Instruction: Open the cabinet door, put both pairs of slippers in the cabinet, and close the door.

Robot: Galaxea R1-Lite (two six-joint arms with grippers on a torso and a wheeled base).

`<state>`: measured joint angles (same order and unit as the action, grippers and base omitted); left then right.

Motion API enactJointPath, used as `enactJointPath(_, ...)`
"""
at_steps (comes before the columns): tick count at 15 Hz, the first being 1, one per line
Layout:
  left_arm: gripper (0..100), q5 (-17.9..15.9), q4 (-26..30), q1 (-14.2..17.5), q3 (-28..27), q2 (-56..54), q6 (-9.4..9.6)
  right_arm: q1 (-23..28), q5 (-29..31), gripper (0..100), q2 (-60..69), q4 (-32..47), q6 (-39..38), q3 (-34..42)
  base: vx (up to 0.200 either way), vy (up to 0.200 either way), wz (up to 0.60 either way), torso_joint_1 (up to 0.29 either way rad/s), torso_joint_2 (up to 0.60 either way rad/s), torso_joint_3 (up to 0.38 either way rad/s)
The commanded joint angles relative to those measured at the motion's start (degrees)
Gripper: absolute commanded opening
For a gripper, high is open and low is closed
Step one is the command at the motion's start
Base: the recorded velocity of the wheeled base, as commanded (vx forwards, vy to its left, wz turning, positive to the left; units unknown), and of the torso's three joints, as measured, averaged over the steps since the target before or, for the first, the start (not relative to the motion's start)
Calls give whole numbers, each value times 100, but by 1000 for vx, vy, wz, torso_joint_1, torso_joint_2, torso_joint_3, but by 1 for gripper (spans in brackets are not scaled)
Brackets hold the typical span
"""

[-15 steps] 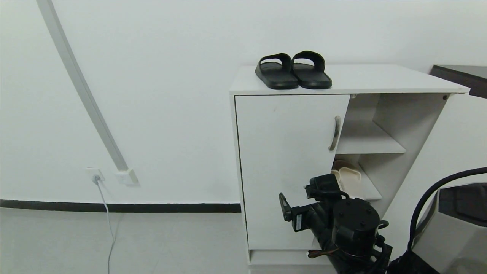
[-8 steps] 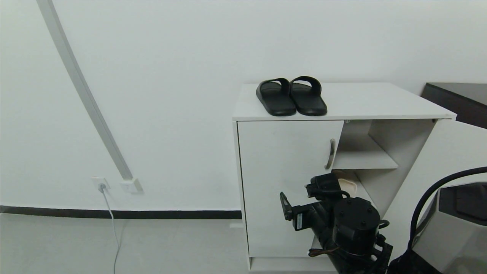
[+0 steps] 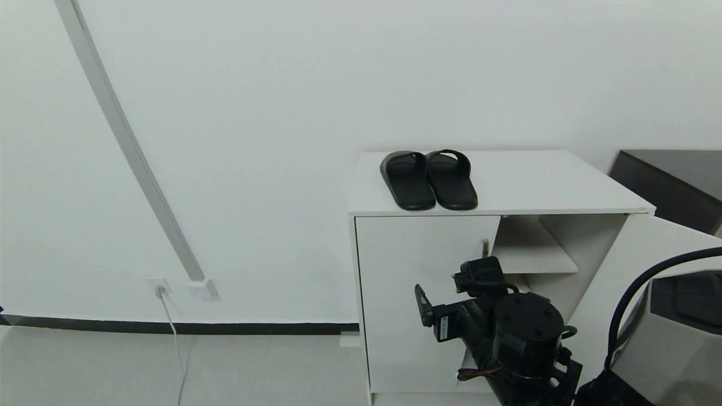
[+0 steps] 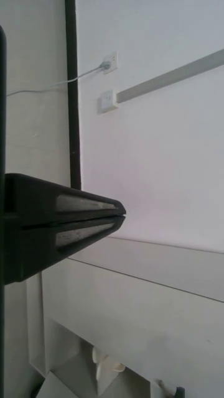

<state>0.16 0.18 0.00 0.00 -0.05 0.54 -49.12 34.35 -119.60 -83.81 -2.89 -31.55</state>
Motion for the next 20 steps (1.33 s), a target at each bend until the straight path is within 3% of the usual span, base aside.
enactJointPath(1, 0, 2, -1, 0, 0, 5, -1, -1, 1, 100, -11, -4, -1, 0, 0, 0, 0, 217, -530, -320)
enactJointPath(12, 0, 11, -1, 0, 0, 5, -1, -1, -8, 100, -11, -13, -10, 44, 0, 0, 0, 237, -548, -314)
enactJointPath(17, 0, 2, -1, 0, 0, 5, 8, 113, -8, 100, 42, -144, 78, 17, 0, 0, 0, 60, -133, -70)
enactJointPath(20, 0, 2, -1, 0, 0, 5, 8, 447, 10, 100, 262, 752, 263, -703, 0, 0, 0, 0, 0, 0)
